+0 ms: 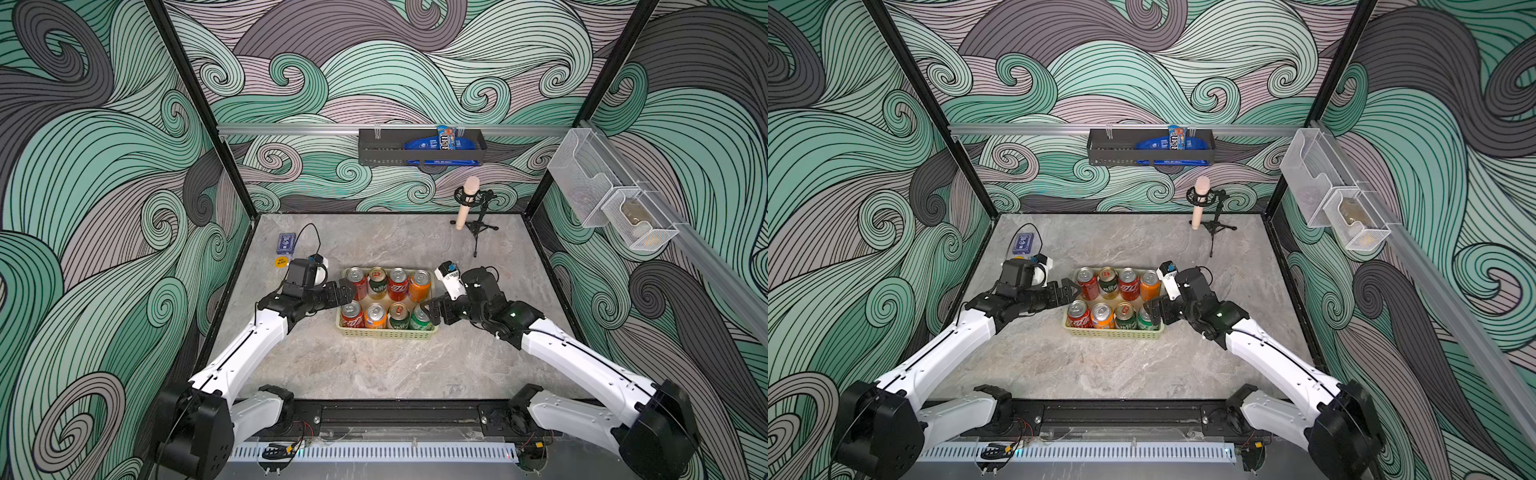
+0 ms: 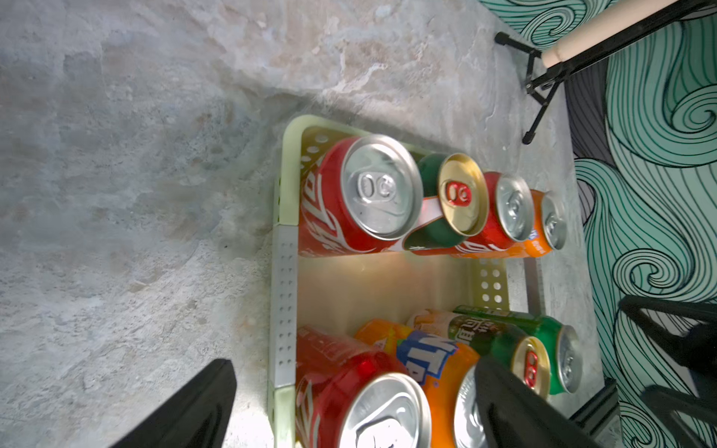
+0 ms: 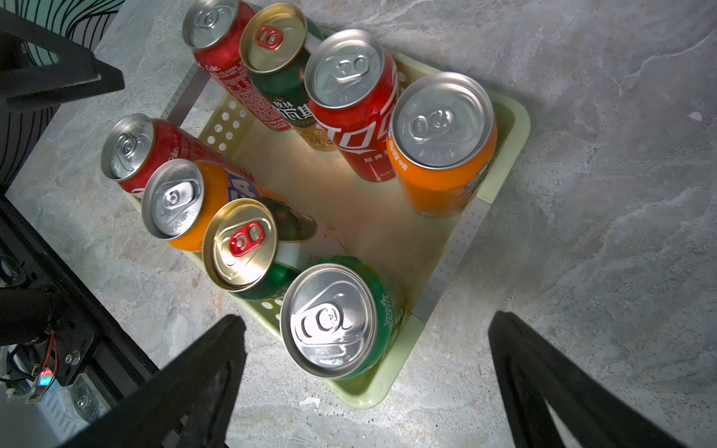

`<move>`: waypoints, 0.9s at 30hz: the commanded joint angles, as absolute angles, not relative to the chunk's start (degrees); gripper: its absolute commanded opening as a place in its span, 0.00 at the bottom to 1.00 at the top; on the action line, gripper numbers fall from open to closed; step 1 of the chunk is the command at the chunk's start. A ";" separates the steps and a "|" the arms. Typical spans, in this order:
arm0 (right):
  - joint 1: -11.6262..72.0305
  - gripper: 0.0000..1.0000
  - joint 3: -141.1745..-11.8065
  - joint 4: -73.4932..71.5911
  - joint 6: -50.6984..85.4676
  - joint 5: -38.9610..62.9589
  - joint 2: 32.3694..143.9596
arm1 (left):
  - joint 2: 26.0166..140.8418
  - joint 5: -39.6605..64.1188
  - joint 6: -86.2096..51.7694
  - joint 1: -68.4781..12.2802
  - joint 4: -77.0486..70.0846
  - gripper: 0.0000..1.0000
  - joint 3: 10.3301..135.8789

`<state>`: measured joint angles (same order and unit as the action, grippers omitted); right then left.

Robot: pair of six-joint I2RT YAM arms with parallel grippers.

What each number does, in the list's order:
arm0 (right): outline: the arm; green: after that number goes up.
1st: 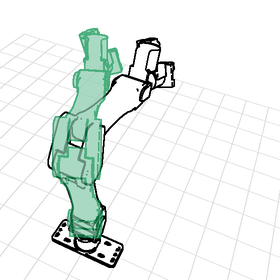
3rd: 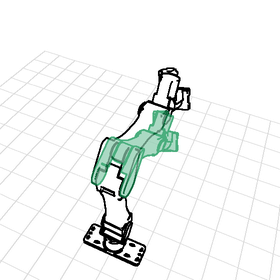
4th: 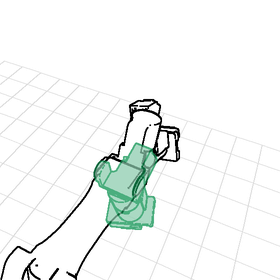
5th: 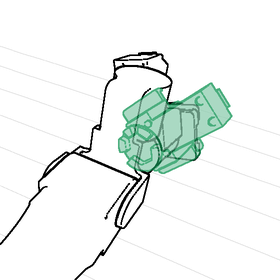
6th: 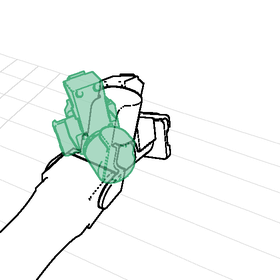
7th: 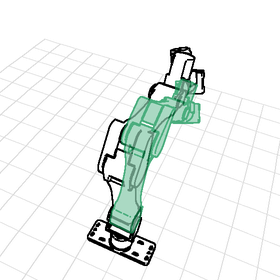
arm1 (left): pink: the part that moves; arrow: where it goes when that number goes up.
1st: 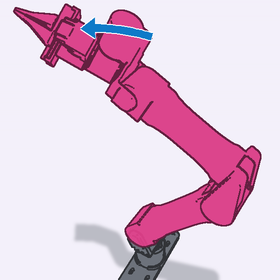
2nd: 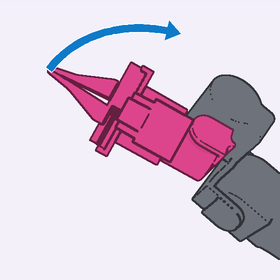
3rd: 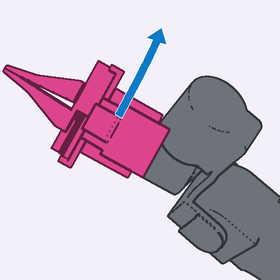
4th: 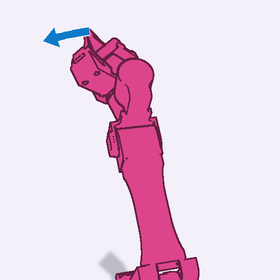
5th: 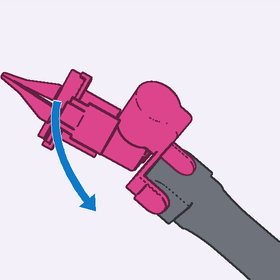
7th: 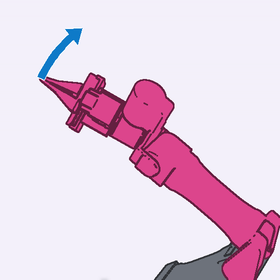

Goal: Take out the drinks from the basket
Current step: Pick up the drink from the basket.

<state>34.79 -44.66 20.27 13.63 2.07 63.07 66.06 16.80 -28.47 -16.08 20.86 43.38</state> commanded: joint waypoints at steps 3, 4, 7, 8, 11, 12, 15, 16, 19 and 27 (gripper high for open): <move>36.39 0.96 -46.53 21.67 12.48 1.89 63.61 | 66.03 25.71 -29.54 -16.69 19.71 0.99 41.82; 36.55 0.96 -46.55 21.67 12.48 1.80 63.71 | 65.33 25.88 -30.85 -16.78 18.70 0.99 40.94; 36.95 0.96 -46.55 21.79 12.48 1.75 64.39 | 62.56 23.13 -31.46 -16.87 17.10 0.99 39.22; 37.07 0.96 -46.63 21.89 12.39 1.74 64.71 | 61.79 21.19 -31.22 -16.87 17.57 0.99 39.29; 37.89 0.95 -46.65 21.89 12.21 1.19 65.62 | 61.09 16.86 -30.00 -16.87 19.85 0.99 40.85; 38.15 0.95 -46.66 21.90 12.22 0.65 65.98 | 61.17 16.15 -29.28 -16.87 20.39 0.99 41.35; 39.00 0.94 -46.76 22.13 11.95 -0.72 67.01 | 61.85 13.67 -27.97 -16.87 21.62 0.99 42.49; 39.24 0.94 -46.73 22.17 11.87 -0.98 67.36 | 62.15 13.08 -27.79 -16.87 21.77 0.99 42.68; 40.02 0.94 -46.84 22.25 11.78 -1.59 67.94 | 63.12 13.24 -27.69 -16.87 21.70 0.99 42.70; 41.48 0.94 -46.32 22.22 11.47 -3.27 69.33 | 65.64 16.68 -27.36 -16.87 22.06 0.99 43.12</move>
